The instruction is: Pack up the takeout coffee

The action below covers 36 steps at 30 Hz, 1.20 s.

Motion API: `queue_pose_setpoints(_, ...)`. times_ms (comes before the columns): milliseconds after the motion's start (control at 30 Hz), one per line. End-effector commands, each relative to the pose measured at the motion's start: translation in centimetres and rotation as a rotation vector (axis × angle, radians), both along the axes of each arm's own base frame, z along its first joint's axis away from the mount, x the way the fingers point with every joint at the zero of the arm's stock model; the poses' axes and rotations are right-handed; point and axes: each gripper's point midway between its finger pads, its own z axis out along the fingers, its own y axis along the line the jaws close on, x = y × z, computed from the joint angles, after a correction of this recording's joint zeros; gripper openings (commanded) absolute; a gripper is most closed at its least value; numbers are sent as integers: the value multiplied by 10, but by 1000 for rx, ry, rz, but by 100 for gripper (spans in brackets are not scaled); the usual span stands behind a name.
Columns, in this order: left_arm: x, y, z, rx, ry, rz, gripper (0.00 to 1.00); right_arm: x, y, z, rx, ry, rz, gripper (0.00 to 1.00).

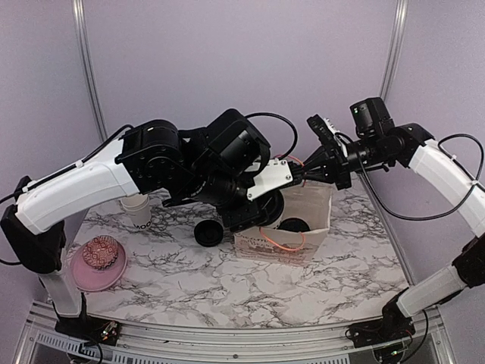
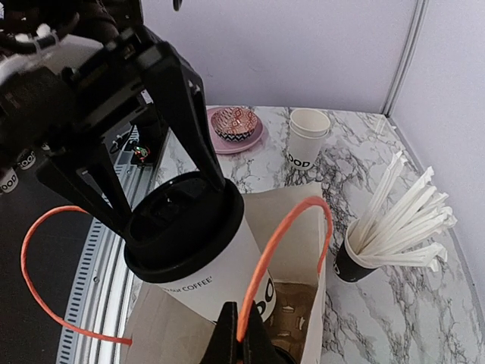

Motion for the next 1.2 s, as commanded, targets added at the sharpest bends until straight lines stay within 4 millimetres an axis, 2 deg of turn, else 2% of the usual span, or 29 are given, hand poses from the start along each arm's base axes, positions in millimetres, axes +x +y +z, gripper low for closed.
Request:
queue_pose_setpoints(0,-5,2,-9,18,0,1,47,-23,0,21,66,-34,74,0)
queue_pose_setpoints(133,-21,-1,-12,27,1,-28,47,-32,0,25,77,-21,108,4)
queue_pose_setpoints(233,-36,-3,-20,54,-4,-57,47,-43,2,22,63,-6,148,13)
queue_pose_setpoints(267,-39,-3,-23,65,-4,-59,47,-47,2,23,63,0,167,19)
queue_pose_setpoints(333,-42,-2,-31,89,-6,-59,47,-53,0,29,63,2,197,41)
queue_pose_setpoints(367,-42,0,-33,100,-10,-54,47,-54,-1,34,62,0,201,49)
queue_pose_setpoints(433,-44,2,-38,122,-20,-48,47,-56,-3,47,66,-11,215,55)
queue_pose_setpoints(500,-46,4,-41,144,-34,-43,47,-51,-10,63,95,-23,213,57)
queue_pose_setpoints(567,-46,5,-44,163,-56,-35,47,-38,-18,76,133,-32,187,59)
queue_pose_setpoints(633,-47,8,-46,180,-79,-27,46,-14,-25,82,156,-37,126,59)
queue_pose_setpoints(667,-47,9,-46,187,-91,-22,46,7,-25,80,145,-40,61,59)
queue_pose_setpoints(733,-49,11,-48,196,-103,-18,46,48,-28,66,124,-28,-69,58)
queue_pose_setpoints(867,-47,16,-51,227,-146,-4,46,114,-32,15,48,3,-250,56)
queue_pose_setpoints(1000,-46,17,-56,252,-168,0,45,154,-29,-35,-12,94,-325,54)
queue_pose_setpoints(1167,-53,13,-60,261,-169,-19,45,193,-30,-99,-103,186,-427,50)
